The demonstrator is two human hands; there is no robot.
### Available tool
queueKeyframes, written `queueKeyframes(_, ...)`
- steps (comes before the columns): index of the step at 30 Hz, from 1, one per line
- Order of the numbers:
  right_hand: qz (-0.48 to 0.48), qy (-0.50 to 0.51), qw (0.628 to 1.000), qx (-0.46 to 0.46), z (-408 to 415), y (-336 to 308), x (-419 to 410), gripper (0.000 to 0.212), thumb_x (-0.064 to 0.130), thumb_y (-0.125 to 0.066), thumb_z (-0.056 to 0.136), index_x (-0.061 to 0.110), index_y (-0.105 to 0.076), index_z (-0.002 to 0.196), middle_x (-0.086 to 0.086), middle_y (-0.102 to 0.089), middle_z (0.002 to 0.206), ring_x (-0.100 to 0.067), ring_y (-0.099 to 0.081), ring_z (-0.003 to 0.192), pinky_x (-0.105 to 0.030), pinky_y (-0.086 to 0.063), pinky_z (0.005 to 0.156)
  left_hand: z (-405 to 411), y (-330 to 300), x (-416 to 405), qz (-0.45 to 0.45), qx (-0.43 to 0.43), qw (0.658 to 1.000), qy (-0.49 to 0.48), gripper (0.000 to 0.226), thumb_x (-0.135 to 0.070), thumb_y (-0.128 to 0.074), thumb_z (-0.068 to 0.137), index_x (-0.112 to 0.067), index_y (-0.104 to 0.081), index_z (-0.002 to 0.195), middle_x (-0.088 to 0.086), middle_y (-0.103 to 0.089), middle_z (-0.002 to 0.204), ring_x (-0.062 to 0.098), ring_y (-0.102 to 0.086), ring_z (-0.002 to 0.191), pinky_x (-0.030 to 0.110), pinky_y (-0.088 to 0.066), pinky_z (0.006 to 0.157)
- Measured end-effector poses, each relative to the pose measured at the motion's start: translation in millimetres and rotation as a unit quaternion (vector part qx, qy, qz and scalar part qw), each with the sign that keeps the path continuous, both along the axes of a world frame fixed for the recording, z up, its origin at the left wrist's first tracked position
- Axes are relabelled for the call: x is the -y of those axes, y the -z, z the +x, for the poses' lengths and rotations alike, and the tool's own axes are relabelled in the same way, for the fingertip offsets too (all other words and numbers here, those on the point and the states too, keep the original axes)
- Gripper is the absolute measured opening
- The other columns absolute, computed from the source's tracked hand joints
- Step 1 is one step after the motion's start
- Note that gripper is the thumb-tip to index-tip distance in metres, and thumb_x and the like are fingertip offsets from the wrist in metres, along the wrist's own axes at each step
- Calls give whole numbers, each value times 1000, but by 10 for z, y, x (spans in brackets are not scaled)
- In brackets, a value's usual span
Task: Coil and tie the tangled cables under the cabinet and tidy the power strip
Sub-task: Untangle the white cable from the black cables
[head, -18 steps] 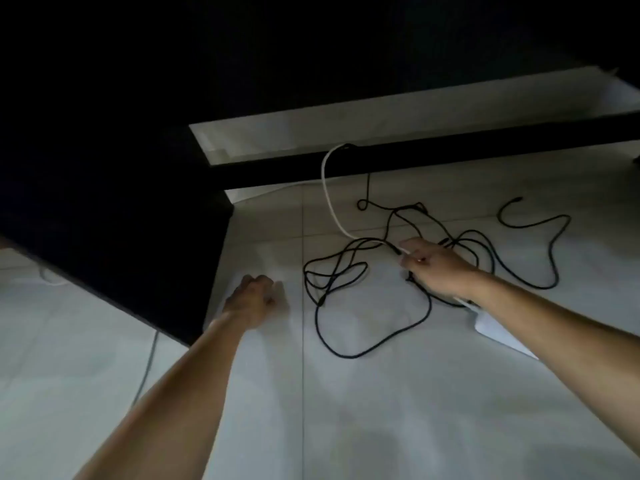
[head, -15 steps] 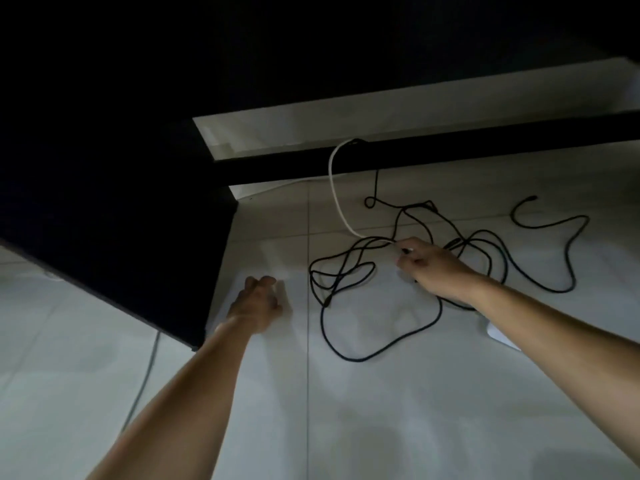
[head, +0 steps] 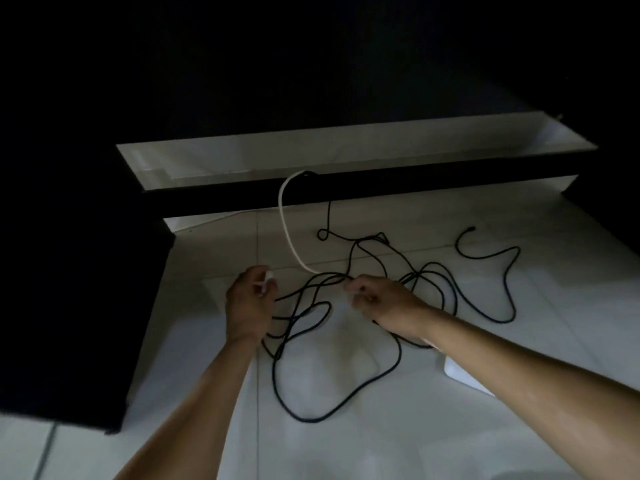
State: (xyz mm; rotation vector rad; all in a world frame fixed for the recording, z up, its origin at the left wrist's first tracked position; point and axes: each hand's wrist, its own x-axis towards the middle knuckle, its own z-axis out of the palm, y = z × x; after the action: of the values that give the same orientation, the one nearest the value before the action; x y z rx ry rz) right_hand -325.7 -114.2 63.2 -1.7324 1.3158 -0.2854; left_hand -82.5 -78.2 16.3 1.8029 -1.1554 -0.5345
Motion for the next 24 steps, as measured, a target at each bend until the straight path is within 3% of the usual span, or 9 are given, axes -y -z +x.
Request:
queueKeyframes(2, -12, 24, 999, 24, -31, -57, 26, 21, 30, -56, 98, 33, -63, 117, 5, -66, 100, -13, -64, 89, -21, -51, 73, -299, -125, 116, -31, -55, 998, 21, 13, -15, -62, 93, -12, -71, 102, 4, -70, 88, 1, -60, 73, 11, -46, 69)
queueKeyframes(4, -14, 52, 997, 49, -59, -142, 26, 21, 29, -56, 99, 32, -61, 118, 4, -66, 92, -10, -65, 80, -13, -49, 63, -577, -218, 239, -1, -126, 990, 65, 18, -17, -62, 93, -13, -72, 107, -3, -70, 93, -9, -61, 75, 7, -47, 75)
queueKeyframes(7, -29, 85, 993, 71, -119, -288, 6, 22, 28, -59, 98, 30, -58, 119, 2, -65, 90, -12, -67, 77, -22, -57, 67, -908, -357, 306, 60, -258, 955, 135, 20, -16, -61, 93, -15, -71, 111, 0, -72, 93, 11, -65, 84, 27, -53, 86)
queueKeyframes(9, -47, 108, 990, 80, -169, -399, 15, 21, 29, -61, 96, 29, -58, 117, 1, -66, 87, -16, -69, 77, -35, -60, 72, -1047, -479, 301, 73, -307, 935, 160, 23, -10, -57, 96, -7, -70, 114, 8, -71, 94, 16, -65, 83, 28, -54, 83)
queueKeyframes(11, -59, 124, 987, 88, -219, -496, 40, 25, 32, -63, 95, 25, -60, 118, -1, -67, 88, -21, -71, 80, -37, -60, 69, -1132, -603, 277, 76, -346, 916, 187, 22, -9, -53, 97, -3, -67, 114, 17, -69, 104, 22, -67, 91, 26, -56, 82)
queueKeyframes(14, -44, 132, 984, 112, -253, -575, 90, 22, 30, -66, 93, 20, -65, 113, -4, -67, 89, -23, -72, 82, -37, -61, 68, -1166, -726, 242, 76, -355, 904, 226, 27, -12, -50, 99, 1, -64, 118, 23, -68, 110, 27, -69, 97, 21, -58, 76)
queueKeyframes(17, -35, 137, 979, 145, -254, -584, 146, 14, 27, -72, 90, 21, -69, 103, -5, -68, 89, -20, -71, 78, -34, -62, 67, -1123, -798, 231, 82, -327, 908, 247, 28, -19, -49, 101, -2, -66, 116, 17, -70, 105, 25, -71, 96, 20, -57, 71)
queueKeyframes(20, -4, 149, 971, 186, -254, -554, 166, 7, 16, -69, 92, 16, -70, 99, -4, -69, 90, -9, -68, 75, -34, -62, 73, -1058, -832, 223, 88, -298, 920, 238, 24, -22, -49, 101, -10, -68, 109, 8, -71, 95, 15, -71, 81, 21, -58, 71)
queueKeyframes(24, 14, 150, 966, 209, -270, -507, 140, 5, 13, -67, 93, 15, -71, 96, -5, -70, 93, -12, -68, 79, -34, -61, 74, -1030, -822, 181, 93, -285, 923, 240, 20, -20, -48, 101, -16, -67, 104, 3, -71, 88, 7, -70, 70, 24, -57, 73)
